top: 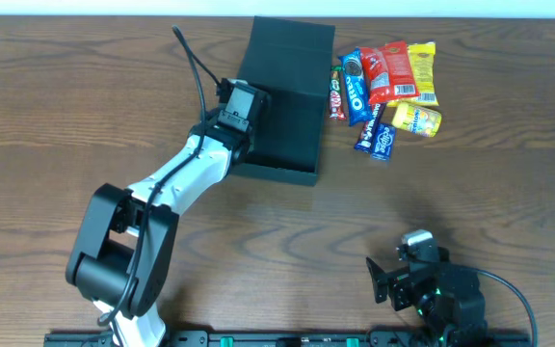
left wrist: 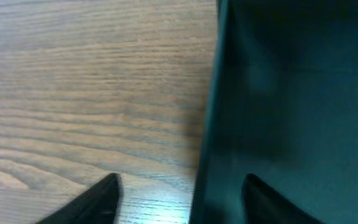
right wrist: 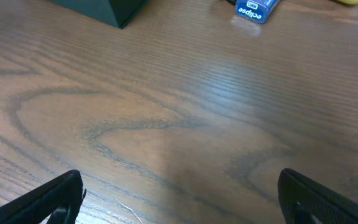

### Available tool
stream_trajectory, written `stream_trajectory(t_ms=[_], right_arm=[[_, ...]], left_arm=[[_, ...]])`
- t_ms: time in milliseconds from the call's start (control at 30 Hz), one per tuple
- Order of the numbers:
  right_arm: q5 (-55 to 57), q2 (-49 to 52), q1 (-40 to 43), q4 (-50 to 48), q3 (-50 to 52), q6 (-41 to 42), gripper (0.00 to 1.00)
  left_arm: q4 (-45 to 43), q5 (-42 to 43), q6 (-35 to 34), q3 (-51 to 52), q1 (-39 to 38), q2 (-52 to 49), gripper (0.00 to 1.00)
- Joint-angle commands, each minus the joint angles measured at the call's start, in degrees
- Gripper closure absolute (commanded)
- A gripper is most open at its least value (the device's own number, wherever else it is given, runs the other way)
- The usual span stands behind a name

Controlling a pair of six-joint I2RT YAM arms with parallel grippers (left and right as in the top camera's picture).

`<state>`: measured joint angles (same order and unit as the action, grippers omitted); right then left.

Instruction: Pack container

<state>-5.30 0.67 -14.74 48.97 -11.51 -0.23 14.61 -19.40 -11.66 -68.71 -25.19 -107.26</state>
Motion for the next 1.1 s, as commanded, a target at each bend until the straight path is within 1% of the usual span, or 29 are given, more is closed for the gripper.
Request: stream_trajectory(t_ms=[0,67,233,333,367,533,900,1067], right_arm=[[0.4,-0.3,-0.2,0.1,0.4,0.8,0.01],[0.4,-0.3,-0.2,0.1,0.4,0.8,0.01],[0.4,-0.3,-0.2,0.1,0.4,0.8,0.01],[0.4,-0.3,-0.2,0.1,0.4,0.8,0.01],[0.4,-0.3,-0.2,0.1,0.4,0.8,0.01],[0.4,-0.3,-0.2,0.1,0.4,0.8,0.01],[0.4,-0.3,-0.2,0.1,0.4,0.8,0.01],[0.4,-0.3,-0.2,0.1,0.4,0.8,0.01]], left_arm=[[0.1,0.9,0.7,-0.4,0.2,-0.3,0.51],[0.3,1.0,0.7,-0.4,0.2,-0.3,0.62],[0.8,1.1,-1.5,-0.4,0.2,-0.3,0.77],[1.5,1.1,-3.2,-0.4,0.2,-0.3,0.89],[1.7,1.2,-3.8,-0.4,0.2,-0.3,0.90],[2.3,3.3,-4.2,-0.4,0.2,-0.3,0.94],[2.3,4.2,-4.1,-0.4,0.2,-0.3,0.94],[2.2,3.8,-1.8,-0.4,0.2,-0.3,0.94]])
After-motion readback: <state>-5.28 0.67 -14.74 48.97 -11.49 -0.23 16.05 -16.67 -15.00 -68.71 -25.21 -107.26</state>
